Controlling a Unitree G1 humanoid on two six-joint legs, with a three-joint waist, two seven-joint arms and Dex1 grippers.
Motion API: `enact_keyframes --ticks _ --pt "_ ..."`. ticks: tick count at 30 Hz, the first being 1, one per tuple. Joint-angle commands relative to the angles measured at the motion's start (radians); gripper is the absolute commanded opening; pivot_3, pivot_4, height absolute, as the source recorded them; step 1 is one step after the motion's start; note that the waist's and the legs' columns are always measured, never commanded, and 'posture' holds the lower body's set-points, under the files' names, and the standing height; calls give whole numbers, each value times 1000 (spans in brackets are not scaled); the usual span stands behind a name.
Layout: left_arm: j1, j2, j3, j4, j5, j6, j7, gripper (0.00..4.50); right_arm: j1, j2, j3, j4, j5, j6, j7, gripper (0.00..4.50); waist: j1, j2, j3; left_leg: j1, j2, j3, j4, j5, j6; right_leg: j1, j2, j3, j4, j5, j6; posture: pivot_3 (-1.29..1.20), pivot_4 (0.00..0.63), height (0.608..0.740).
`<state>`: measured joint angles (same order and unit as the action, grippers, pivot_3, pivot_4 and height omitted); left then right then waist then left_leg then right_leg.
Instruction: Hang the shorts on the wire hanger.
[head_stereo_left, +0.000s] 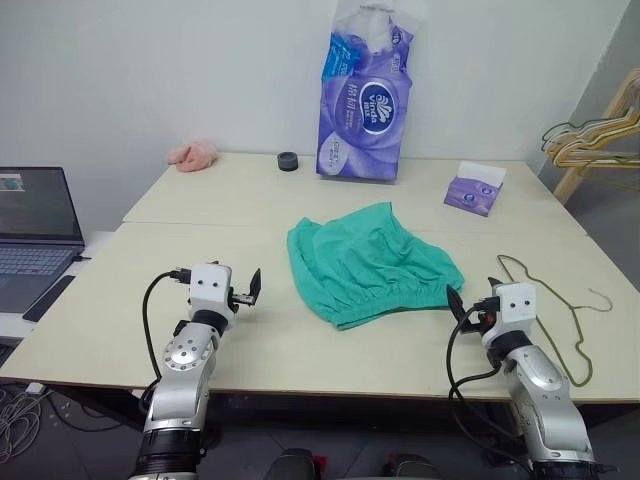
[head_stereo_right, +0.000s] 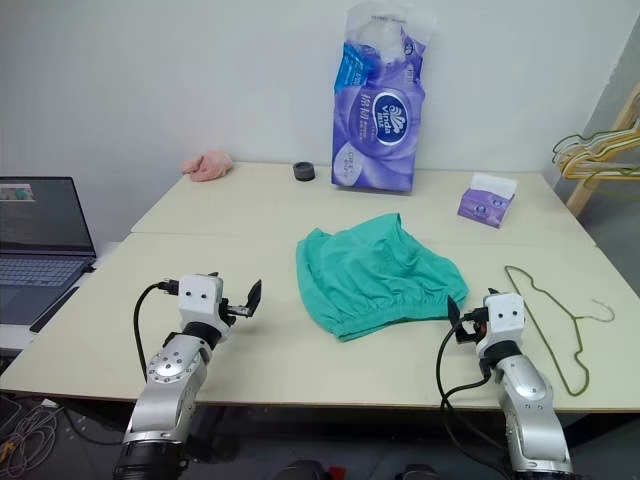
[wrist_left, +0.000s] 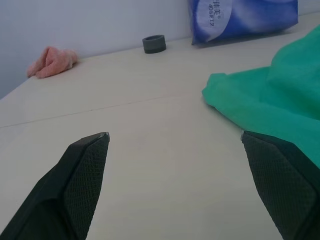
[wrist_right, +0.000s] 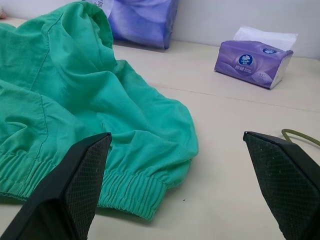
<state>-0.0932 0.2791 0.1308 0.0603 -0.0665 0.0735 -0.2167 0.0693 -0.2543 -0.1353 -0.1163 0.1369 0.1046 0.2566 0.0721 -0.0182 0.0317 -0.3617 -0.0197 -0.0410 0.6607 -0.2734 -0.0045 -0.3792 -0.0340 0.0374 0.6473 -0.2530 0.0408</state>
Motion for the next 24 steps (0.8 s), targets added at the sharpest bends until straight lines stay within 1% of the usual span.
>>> enact_keyframes --ticks 1,15,20,24 --pt "-17 7 -7 -19 1 -27 -12 4473 -6 -2 -9 -47 1 -9 -8 4500 0 0 0 0 0 0 0 0 0 0 0 0 0 0 0 107 1 740" --pt "-19 13 -20 -22 10 -34 -35 4473 4 10 -11 -61 12 -7 -9 4500 -8 2 2 0 0 0 0 0 0 0 0 0 0 0 0 92 2 740" --pt "-27 14 -20 -17 12 -30 -39 4473 8 11 -10 -65 3 -2 -14 4500 -10 1 2 -1 2 7 0 0 0 -5 1 5 0 0 0 90 4 740" --pt "-28 16 -19 -18 12 -30 -41 4473 10 10 -4 -67 -4 1 -17 4500 -17 2 3 -2 2 7 0 0 0 -5 1 6 0 0 1 90 5 740"
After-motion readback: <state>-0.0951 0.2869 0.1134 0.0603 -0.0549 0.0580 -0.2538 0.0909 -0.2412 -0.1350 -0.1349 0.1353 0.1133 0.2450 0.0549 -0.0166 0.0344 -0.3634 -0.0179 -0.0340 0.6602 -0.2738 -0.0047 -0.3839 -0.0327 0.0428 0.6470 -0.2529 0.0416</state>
